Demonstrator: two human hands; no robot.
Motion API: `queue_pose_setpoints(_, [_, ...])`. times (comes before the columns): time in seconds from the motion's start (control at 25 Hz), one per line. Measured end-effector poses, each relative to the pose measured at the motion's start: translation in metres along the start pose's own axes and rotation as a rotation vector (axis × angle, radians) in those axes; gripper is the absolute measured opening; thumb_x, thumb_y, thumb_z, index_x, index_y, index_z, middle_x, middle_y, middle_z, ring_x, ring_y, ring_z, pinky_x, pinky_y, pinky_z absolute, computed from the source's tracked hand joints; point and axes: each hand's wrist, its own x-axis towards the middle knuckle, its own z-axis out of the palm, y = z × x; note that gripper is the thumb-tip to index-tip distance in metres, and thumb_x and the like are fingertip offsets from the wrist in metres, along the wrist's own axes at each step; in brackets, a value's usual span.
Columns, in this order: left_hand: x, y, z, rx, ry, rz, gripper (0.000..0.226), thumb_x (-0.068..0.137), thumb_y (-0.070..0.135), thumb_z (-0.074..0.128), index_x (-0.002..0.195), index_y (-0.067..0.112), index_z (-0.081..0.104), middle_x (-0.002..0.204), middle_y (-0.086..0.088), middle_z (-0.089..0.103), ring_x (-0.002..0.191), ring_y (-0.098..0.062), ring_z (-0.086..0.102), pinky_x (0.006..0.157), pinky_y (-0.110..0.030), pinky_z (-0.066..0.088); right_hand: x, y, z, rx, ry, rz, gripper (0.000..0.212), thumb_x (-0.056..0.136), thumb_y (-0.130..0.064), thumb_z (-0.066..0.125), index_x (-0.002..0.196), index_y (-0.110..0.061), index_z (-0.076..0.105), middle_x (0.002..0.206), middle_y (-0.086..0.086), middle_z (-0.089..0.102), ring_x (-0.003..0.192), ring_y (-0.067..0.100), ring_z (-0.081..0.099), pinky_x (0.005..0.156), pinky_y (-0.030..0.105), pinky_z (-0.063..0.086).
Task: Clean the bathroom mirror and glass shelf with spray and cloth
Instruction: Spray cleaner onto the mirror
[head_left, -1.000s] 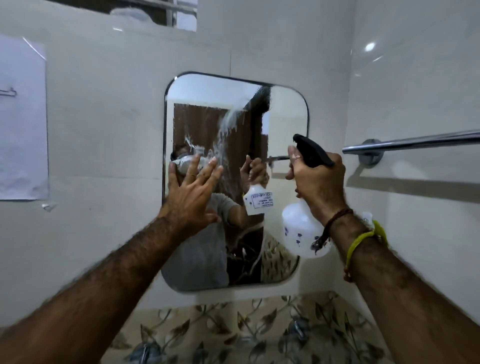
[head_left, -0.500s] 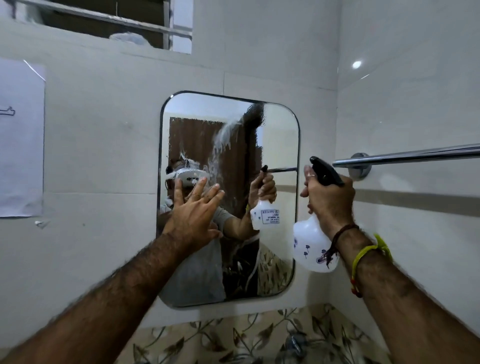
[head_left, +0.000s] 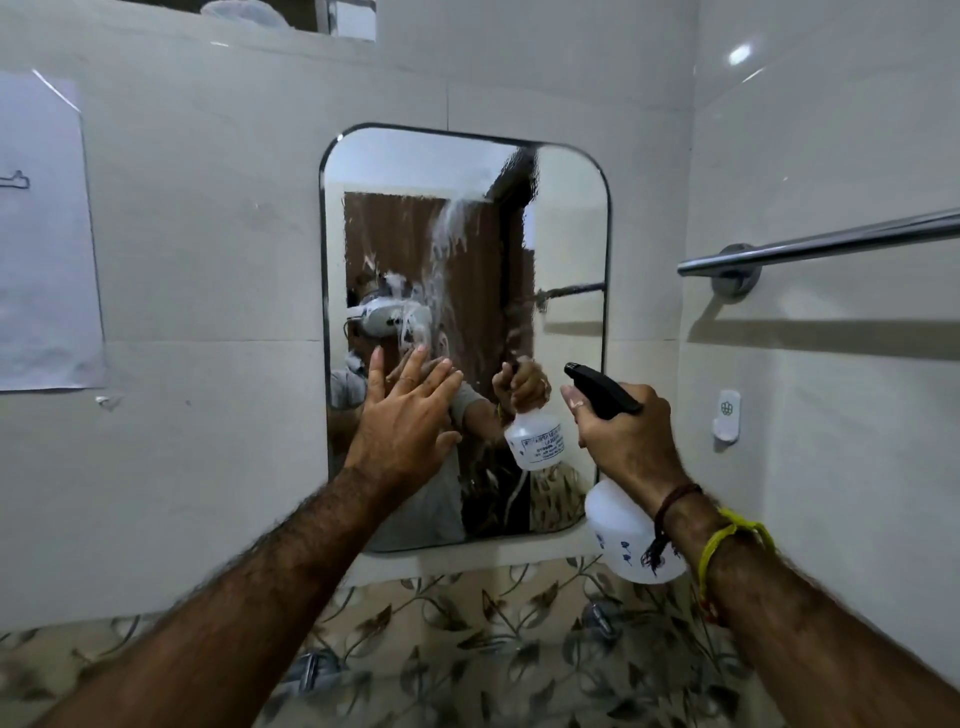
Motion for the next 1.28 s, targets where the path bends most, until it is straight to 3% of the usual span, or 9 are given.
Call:
queue_pose_setpoints(0.08, [-0.010, 0.003, 0.005, -0.006, 0.017, -0.009, 0.072, 0.091, 0.045, 0.061, 0.153, 0.024, 0.030, 0.162, 0.002, 0.027, 0.154, -0.022, 0.005, 0.122, -0.060, 0.003, -0.006, 0.004, 0.004, 0.082, -0.025, 0.075, 0.029, 0.088, -0.040, 0.069, 0.079, -0.012, 0.073, 0.062, 0.006, 0.069, 0.050, 0.013, 0.063, 0.049, 0.027, 0.049])
queue_pose_setpoints(0.2, [-0.015, 0.006, 0.009, -0.002, -0.006, -0.014, 0.071, 0.092, 0.043, 0.061, 0.153, 0.022, 0.030, 0.162, 0.000, 0.027, 0.154, -0.023, 0.008, 0.122, -0.059, 0.006, -0.001, 0.007, -0.004, 0.328, 0.111, 0.263, 0.031, 0.090, -0.036, 0.070, 0.083, -0.006, 0.074, 0.061, 0.008, 0.069, 0.037, 0.007, 0.052, 0.042, 0.023, 0.042])
queue_pose_setpoints(0.28, [-0.018, 0.006, 0.010, -0.015, 0.008, -0.018, 0.068, 0.092, 0.040, 0.062, 0.151, 0.020, 0.035, 0.160, -0.002, 0.033, 0.153, -0.024, 0.014, 0.122, -0.059, 0.008, 0.001, 0.013, -0.011, 0.322, 0.174, 0.286, 0.032, 0.089, -0.038, 0.070, 0.084, -0.006, 0.074, 0.063, 0.011, 0.069, 0.037, 0.008, 0.053, 0.043, 0.023, 0.043])
queue_pose_setpoints(0.4, [-0.031, 0.006, 0.014, -0.006, 0.007, -0.038, 0.063, 0.092, 0.038, 0.060, 0.148, 0.017, 0.040, 0.156, -0.004, 0.039, 0.152, -0.027, 0.020, 0.122, -0.058, 0.010, -0.013, 0.029, -0.013, 0.202, 0.053, 0.289, 0.031, 0.089, -0.038, 0.070, 0.089, -0.008, 0.074, 0.066, 0.010, 0.071, 0.043, 0.010, 0.058, 0.044, 0.024, 0.046])
queue_pose_setpoints(0.6, [-0.061, 0.014, 0.031, -0.032, -0.097, -0.062, 0.065, 0.093, 0.038, 0.059, 0.151, 0.019, 0.035, 0.159, -0.002, 0.034, 0.152, -0.026, 0.019, 0.123, -0.058, 0.006, -0.059, 0.077, -0.005, 0.041, 0.067, 0.288, 0.040, 0.083, -0.049, 0.069, 0.076, -0.010, 0.072, 0.061, 0.006, 0.070, 0.058, 0.026, 0.068, 0.060, 0.048, 0.061])
queue_pose_setpoints(0.72, [-0.076, 0.018, 0.042, -0.002, -0.117, -0.117, 0.075, 0.091, 0.039, 0.062, 0.154, 0.022, 0.026, 0.165, -0.005, 0.018, 0.154, -0.028, 0.008, 0.121, -0.061, 0.006, -0.085, 0.095, 0.005, 0.027, 0.021, 0.395, 0.039, 0.084, -0.046, 0.071, 0.079, -0.008, 0.073, 0.067, 0.008, 0.072, 0.069, 0.029, 0.070, 0.067, 0.050, 0.061])
queue_pose_setpoints(0.92, [-0.098, 0.002, 0.049, 0.054, -0.092, -0.264, 0.106, 0.080, 0.045, 0.072, 0.158, 0.027, 0.003, 0.166, -0.006, -0.015, 0.152, -0.032, -0.013, 0.115, -0.070, 0.010, -0.124, 0.103, 0.015, -0.063, 0.041, 0.224, 0.040, 0.087, -0.037, 0.072, 0.067, -0.003, 0.065, 0.055, 0.014, 0.061, 0.058, 0.034, 0.061, 0.051, 0.036, 0.045])
queue_pose_setpoints(1.2, [-0.108, -0.025, 0.049, -0.079, -0.148, -0.364, 0.118, 0.078, 0.037, 0.079, 0.157, 0.034, -0.008, 0.164, -0.006, -0.020, 0.150, -0.042, -0.012, 0.114, -0.068, 0.021, -0.139, 0.080, 0.043, -0.042, -0.035, 0.108, 0.041, 0.088, -0.033, 0.072, 0.057, -0.022, 0.049, 0.047, -0.006, 0.045, 0.045, 0.013, 0.045, 0.041, 0.016, 0.028])
queue_pose_setpoints(1.28, [-0.109, -0.026, 0.050, -0.113, -0.154, -0.415, 0.122, 0.077, 0.038, 0.080, 0.155, 0.035, -0.013, 0.164, -0.013, -0.020, 0.149, -0.044, -0.012, 0.115, -0.064, 0.021, -0.140, 0.073, 0.056, -0.014, -0.082, 0.059, 0.037, 0.088, -0.035, 0.071, 0.060, -0.020, 0.053, 0.049, -0.004, 0.049, 0.047, 0.015, 0.049, 0.041, 0.023, 0.035])
